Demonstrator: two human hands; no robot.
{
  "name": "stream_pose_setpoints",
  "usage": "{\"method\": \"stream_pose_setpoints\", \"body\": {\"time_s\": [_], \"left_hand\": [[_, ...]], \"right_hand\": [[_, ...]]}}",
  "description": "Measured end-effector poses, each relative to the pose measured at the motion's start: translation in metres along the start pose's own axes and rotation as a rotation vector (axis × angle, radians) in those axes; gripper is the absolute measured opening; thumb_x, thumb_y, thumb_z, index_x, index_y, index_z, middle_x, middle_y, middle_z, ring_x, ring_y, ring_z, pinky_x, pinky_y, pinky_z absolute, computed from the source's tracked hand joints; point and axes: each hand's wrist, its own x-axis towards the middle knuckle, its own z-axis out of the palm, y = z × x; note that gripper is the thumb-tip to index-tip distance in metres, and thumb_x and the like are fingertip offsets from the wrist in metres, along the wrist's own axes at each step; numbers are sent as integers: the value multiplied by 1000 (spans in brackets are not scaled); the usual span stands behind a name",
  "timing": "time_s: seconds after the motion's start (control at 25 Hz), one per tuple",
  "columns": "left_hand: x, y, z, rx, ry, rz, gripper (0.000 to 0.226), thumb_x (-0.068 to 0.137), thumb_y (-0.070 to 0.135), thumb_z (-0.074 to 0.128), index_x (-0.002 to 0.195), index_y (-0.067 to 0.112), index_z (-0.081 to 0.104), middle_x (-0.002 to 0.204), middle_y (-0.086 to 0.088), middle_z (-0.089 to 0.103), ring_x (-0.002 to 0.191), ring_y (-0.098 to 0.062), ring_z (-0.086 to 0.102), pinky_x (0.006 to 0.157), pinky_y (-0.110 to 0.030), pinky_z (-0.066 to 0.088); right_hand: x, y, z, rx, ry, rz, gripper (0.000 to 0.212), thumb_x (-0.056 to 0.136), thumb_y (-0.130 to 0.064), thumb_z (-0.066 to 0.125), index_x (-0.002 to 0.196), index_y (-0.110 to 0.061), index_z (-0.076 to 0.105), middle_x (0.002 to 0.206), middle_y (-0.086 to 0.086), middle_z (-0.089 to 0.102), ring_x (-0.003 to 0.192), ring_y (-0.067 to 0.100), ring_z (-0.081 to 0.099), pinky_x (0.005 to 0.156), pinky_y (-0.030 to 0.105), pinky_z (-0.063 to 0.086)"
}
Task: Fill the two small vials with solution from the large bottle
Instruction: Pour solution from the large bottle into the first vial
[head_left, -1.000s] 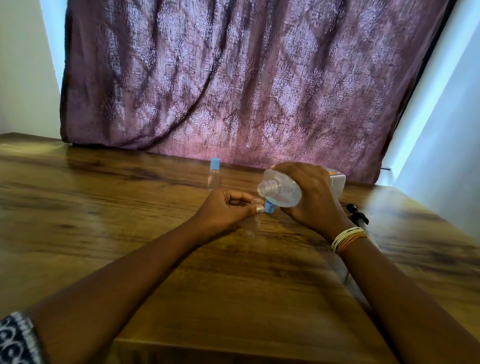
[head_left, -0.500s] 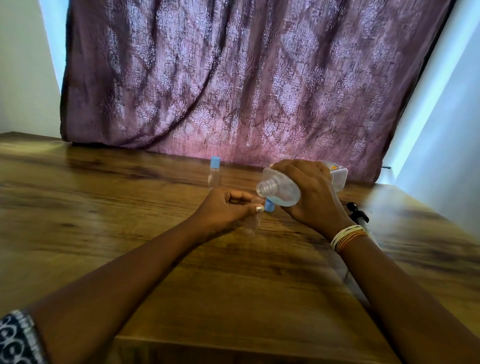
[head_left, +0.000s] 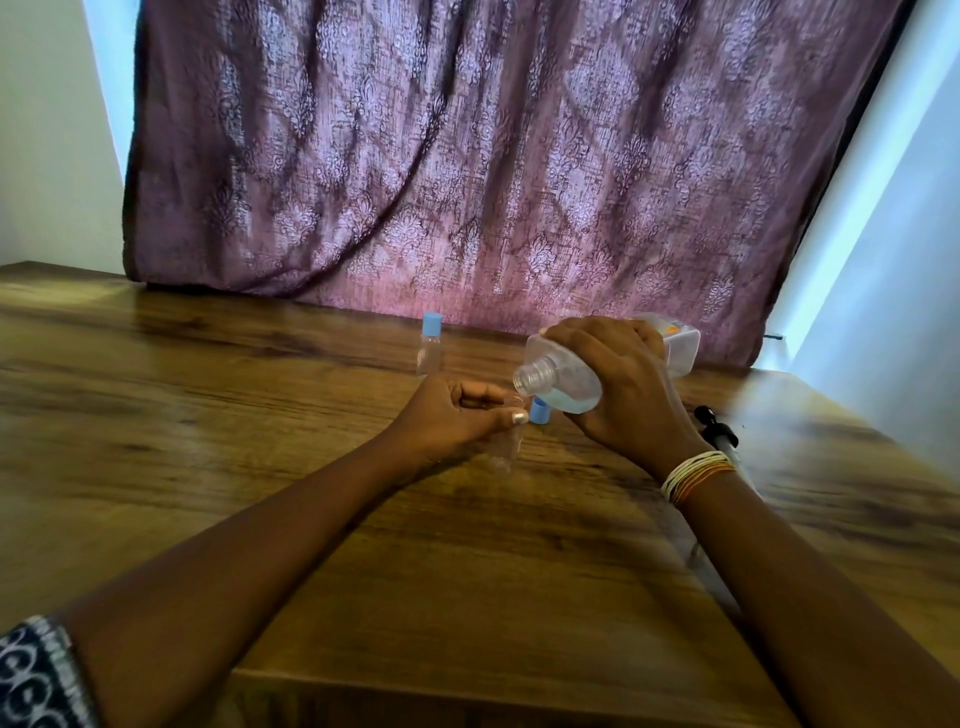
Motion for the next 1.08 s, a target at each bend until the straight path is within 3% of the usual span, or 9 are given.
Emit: {"method": "stream_pose_setpoints", "body": {"time_s": [0.12, 0.32, 0.72, 0.92, 1.08], "left_hand": [[0, 1, -1, 7, -2, -2, 14, 80, 6, 72, 92, 13, 76, 97, -12, 76, 90, -26, 72, 75, -34, 60], [1, -2, -2, 24, 11, 1, 15, 79, 8, 74, 93, 9, 76, 98, -19, 75, 94, -35, 71, 83, -46, 59], [2, -4, -2, 23, 22, 3, 15, 77, 9, 75, 92, 10, 76, 99, -20, 75, 96, -38, 70, 84, -46, 57], [1, -1, -2, 54, 13, 7, 16, 78, 9, 74, 94, 10, 75, 98, -16, 76, 94, -30, 72, 81, -38, 59], [1, 0, -2, 76, 15, 8, 18, 80, 9, 73, 97, 8, 75, 101, -16, 75, 97, -31, 71, 83, -41, 58]], "right_hand": [[0, 0, 0, 4, 2, -1, 45, 80, -39, 68, 120, -19, 64, 119, -2, 66, 113, 23, 61, 92, 50, 39], [0, -1, 0, -5, 19, -5, 44, 79, -34, 71, 120, -19, 64, 119, -2, 67, 114, 22, 61, 92, 49, 39], [1, 0, -1, -16, 21, 1, 44, 79, -34, 73, 119, -19, 64, 120, -3, 66, 114, 21, 60, 93, 50, 39], [0, 1, -1, -25, 26, 2, 44, 79, -35, 73, 119, -20, 64, 120, -3, 66, 114, 21, 60, 93, 49, 39], [0, 0, -1, -27, 32, 2, 45, 78, -34, 73, 120, -21, 63, 120, -4, 66, 114, 21, 60, 93, 49, 38]]}}
